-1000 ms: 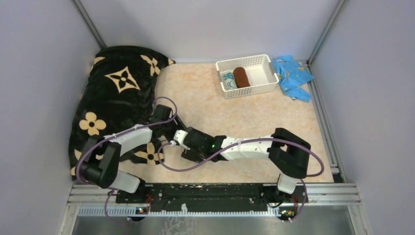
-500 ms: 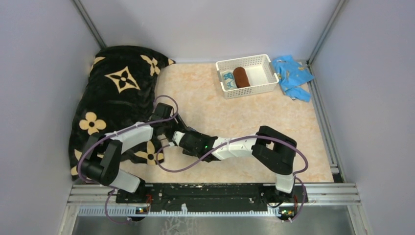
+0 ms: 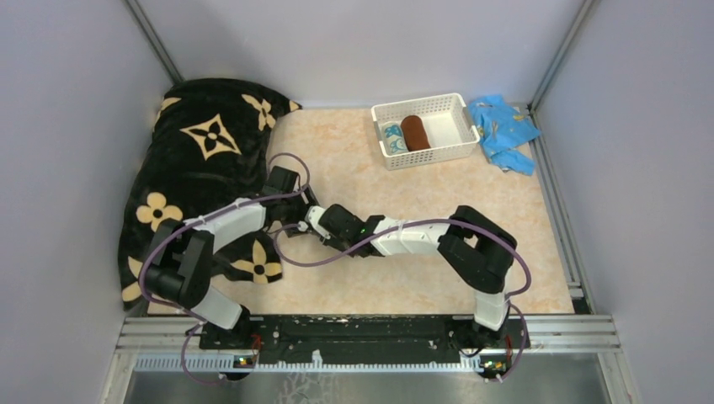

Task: Roll the towels
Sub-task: Pick up the towel at the center of the board, then place the towel in the bin.

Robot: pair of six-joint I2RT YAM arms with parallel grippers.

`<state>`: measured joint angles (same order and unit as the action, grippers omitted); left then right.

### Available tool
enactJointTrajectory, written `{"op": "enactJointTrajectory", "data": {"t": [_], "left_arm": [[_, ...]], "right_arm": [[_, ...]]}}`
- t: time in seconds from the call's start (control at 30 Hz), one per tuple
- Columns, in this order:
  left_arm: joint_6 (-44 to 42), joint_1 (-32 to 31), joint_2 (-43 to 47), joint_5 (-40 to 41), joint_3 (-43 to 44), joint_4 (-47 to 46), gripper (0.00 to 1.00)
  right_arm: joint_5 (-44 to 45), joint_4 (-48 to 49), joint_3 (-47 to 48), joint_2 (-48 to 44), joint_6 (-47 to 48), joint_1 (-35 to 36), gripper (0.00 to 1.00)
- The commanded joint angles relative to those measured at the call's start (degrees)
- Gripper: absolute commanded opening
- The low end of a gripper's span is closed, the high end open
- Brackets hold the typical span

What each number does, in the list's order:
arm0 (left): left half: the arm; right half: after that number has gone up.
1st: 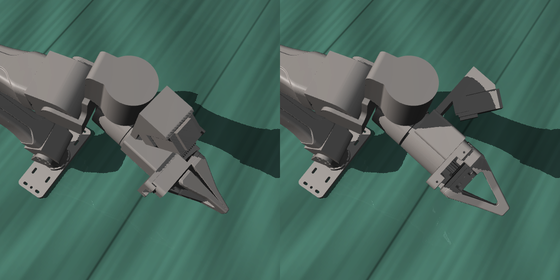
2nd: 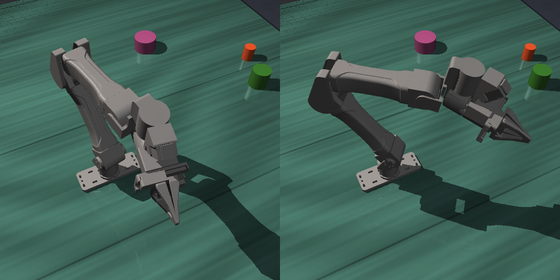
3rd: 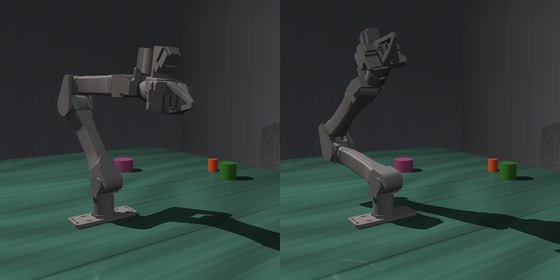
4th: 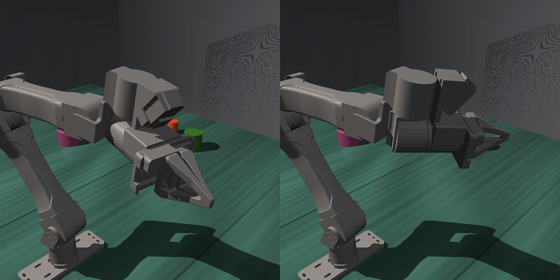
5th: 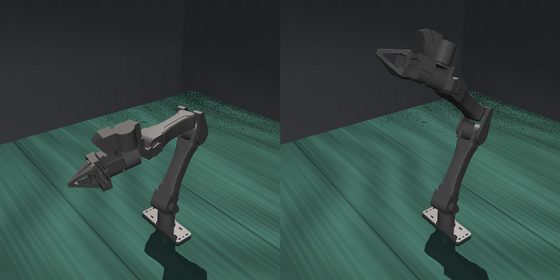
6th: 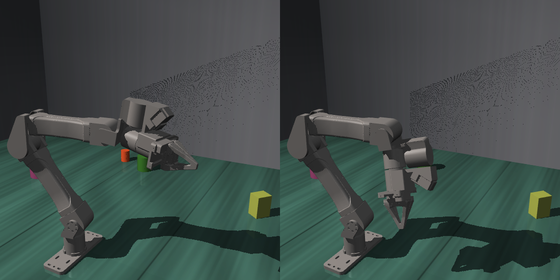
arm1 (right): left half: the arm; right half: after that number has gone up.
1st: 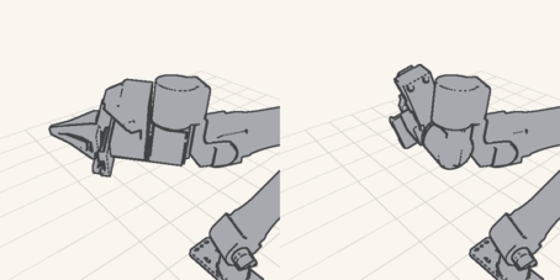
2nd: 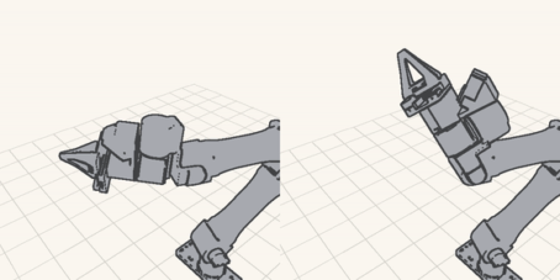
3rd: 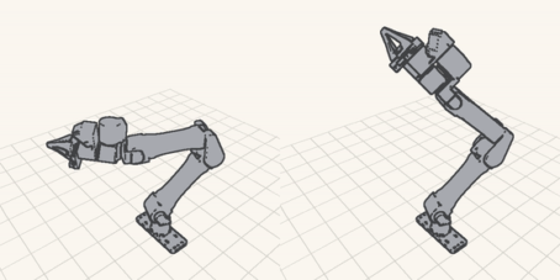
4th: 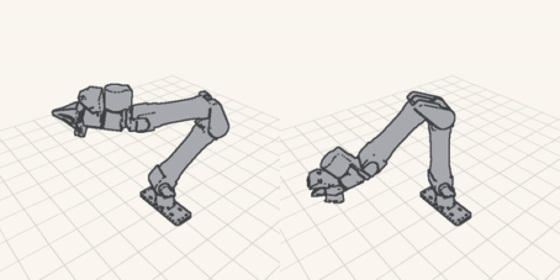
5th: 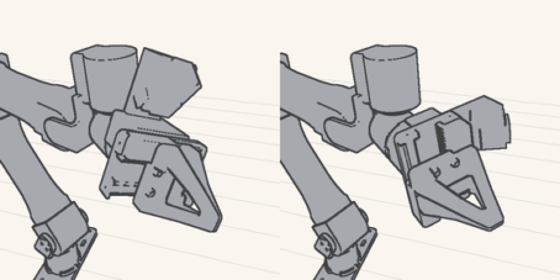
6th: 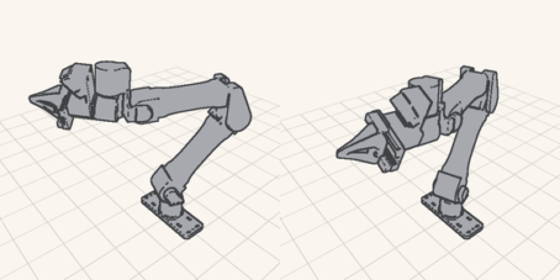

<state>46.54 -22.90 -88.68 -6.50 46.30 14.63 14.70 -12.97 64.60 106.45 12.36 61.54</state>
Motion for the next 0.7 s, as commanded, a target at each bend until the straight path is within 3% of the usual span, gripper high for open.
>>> {"op": "enactJointTrajectory", "data": {"t": [0.0, 0.3, 0.47, 0.67], "left_arm": [[-5.07, 3.75, 0.76, 2.11, 5.74, 4.4, 0.79], [-15.32, 11.37, 9.06, 6.44, 19.16, 13.7, 0.81], [-20.22, 12.06, 16.13, 7.89, 19.51, 14.8, 0.84], [-27.15, 12.44, 21.23, 11.61, 17.54, 15.02, 0.86]], "right_arm": [[-8.34, -5.43, -1.69, -0.68, -4.21, -2.83, 0.26], [-7.1, -16.65, 9.11, -8.94, -5.68, -12.9, 0.17], [-2.15, -23.22, 21.48, -9.73, -5.44, -21.19, 0.14], [7.2, -24.3, 31.15, -6.84, -3.91, -31.71, 0.15]]}}
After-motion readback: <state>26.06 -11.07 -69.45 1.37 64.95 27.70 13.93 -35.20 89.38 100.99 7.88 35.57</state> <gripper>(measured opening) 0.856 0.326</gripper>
